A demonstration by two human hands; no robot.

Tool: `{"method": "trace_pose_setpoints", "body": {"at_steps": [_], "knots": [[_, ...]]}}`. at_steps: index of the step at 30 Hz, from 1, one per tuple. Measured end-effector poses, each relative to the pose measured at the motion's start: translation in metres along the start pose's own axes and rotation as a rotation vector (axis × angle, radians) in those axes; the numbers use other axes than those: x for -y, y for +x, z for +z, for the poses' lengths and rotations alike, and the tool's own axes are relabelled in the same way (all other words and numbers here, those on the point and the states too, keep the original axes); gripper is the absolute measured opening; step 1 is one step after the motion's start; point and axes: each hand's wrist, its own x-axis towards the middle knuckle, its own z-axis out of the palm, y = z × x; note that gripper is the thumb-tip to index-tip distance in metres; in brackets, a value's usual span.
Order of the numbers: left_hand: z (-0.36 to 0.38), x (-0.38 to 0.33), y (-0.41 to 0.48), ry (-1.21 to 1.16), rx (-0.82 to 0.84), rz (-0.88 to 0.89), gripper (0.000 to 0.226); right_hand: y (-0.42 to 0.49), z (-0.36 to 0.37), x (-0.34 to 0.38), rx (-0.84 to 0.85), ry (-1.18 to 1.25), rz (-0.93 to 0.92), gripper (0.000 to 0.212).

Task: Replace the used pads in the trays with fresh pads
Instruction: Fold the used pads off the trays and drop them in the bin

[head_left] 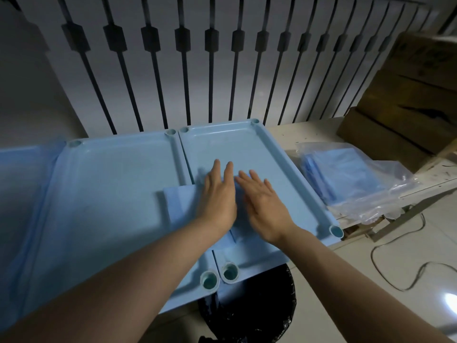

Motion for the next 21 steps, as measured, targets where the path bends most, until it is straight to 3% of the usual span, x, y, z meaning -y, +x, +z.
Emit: {"method": "trace_pose_setpoints", "body": {"at_steps": [3,7,11,17,21], "knots": [[-0.001,0.005,-0.016,0.449,0.034,0.125,0.064,0.01,0.019,-0.003,0.083,-0.167,-0.054,0.073],[0.005,0.018,-0.034,0.704,0.261,0.144,0.068,0.011,0.037,-0.01,0.178,-0.362,-0.018,0.084],[0.001,0.012,-0.029,0.796,0.359,0.153,0.067,0.013,0.039,-0.015,0.198,-0.399,0.075,0.088],[-0.005,0.015,-0.029,0.798,0.431,0.108,0.071,0.012,0.023,-0.029,0.166,-0.296,0.286,0.075],[-0.004,0.018,-0.03,0.762,0.422,0.113,0.07,-0.004,0.004,-0.024,-0.095,-0.227,0.458,0.063]]}}
